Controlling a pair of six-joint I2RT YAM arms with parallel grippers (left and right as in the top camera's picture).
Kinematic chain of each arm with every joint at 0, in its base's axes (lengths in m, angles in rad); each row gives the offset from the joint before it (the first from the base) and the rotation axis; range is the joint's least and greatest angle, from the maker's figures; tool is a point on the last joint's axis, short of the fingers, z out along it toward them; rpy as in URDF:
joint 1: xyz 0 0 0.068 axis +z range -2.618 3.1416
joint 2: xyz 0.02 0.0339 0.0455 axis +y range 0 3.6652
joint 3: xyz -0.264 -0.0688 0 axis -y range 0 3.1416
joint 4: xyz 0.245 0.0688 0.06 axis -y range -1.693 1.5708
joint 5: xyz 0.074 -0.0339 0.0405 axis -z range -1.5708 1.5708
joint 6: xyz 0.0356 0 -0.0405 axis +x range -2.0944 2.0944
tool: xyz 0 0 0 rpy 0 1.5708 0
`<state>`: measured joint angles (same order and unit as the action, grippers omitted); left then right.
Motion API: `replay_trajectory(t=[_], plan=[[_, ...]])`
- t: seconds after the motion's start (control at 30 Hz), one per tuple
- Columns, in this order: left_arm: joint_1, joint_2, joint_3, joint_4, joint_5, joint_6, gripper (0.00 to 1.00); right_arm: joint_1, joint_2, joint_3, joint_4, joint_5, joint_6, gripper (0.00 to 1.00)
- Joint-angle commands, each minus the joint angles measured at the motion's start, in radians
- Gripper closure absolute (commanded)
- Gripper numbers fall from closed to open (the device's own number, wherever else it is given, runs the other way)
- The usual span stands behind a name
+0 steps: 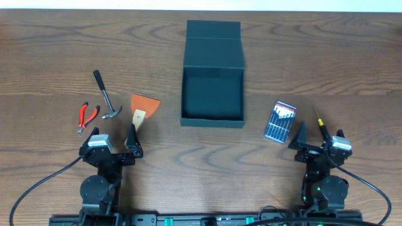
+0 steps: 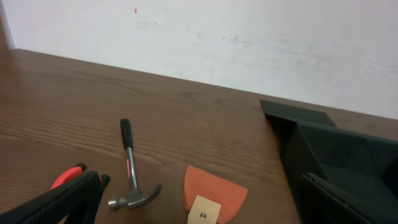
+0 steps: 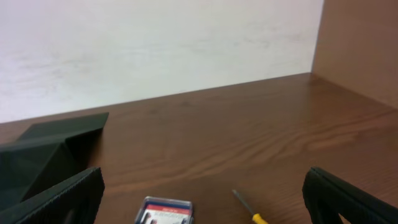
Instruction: Pack container
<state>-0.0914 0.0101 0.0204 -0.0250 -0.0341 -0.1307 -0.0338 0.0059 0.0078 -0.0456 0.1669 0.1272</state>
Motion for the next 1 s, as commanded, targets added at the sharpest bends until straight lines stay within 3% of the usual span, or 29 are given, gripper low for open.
replay_trajectory(t=[0.0, 0.17, 0.33, 0.67, 0.87, 0.97], plan=[[0.006, -0.005, -0.016, -0.042, -0.037, -0.002, 0.02, 0.009, 0.000, -0.003, -0.021, -0.063, 0.059, 0.01], [0.006, 0.006, 0.019, -0.098, 0.050, -0.070, 0.02, 0.009, 0.030, 0.010, -0.022, -0.262, 0.180, 0.01], [0.006, 0.112, 0.225, -0.343, 0.102, -0.070, 0.02, 0.009, 0.137, 0.159, -0.140, -0.357, 0.183, 0.01], [0.006, 0.607, 0.746, -0.768, 0.132, -0.070, 0.01, 0.009, 0.671, 0.744, -0.761, -0.377, 0.174, 0.01], [0.006, 0.830, 0.938, -0.929, 0.166, -0.070, 0.02, 0.009, 1.034, 1.131, -1.193, -0.256, 0.130, 0.01], [0.006, 0.879, 0.974, -0.948, 0.166, -0.070, 0.02, 0.009, 1.165, 1.266, -1.308, -0.200, 0.084, 0.01]])
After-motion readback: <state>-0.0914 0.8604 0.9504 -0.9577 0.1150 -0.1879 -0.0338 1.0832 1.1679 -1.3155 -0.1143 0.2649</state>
